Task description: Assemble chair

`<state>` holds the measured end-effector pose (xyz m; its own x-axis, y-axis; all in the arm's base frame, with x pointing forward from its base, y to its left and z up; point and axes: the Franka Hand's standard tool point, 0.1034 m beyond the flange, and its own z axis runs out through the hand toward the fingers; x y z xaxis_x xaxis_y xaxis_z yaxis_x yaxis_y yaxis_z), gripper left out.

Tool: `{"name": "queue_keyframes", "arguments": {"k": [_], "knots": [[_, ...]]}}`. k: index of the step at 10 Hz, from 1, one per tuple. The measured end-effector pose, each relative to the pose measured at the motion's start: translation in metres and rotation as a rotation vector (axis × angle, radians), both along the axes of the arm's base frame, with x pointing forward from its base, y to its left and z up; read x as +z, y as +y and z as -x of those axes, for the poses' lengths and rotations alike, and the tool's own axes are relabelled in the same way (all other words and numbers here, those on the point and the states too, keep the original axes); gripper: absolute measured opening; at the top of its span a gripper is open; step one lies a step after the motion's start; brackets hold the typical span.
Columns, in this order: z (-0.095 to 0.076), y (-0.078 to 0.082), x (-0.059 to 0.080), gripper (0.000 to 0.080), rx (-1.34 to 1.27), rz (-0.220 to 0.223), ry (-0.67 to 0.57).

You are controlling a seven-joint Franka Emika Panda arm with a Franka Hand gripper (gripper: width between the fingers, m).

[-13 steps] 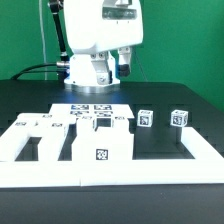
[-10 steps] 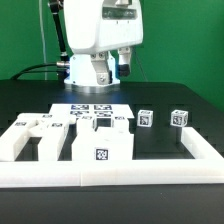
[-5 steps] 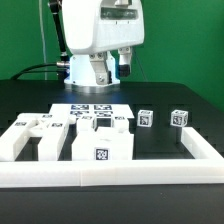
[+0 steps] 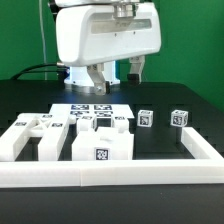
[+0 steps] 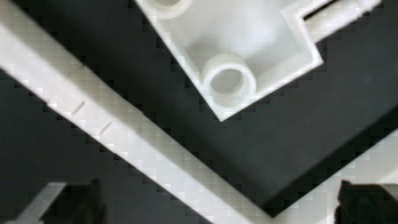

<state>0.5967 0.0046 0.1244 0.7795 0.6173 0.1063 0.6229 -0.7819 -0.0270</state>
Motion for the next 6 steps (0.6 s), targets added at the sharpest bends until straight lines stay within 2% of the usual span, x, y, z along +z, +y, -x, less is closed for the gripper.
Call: {"name": "queue_keyframes", "arguments": {"k": [2, 5, 6], "knots": [[0.0, 0.0, 0.0, 0.065, -0.155, -0.011, 0.013], [0.01, 0.007, -0.014, 0.065, -0.627, -0.048, 0.055], [0.008, 0.011, -0.018, 0.065, -0.646, -0.055, 0.035]]}}
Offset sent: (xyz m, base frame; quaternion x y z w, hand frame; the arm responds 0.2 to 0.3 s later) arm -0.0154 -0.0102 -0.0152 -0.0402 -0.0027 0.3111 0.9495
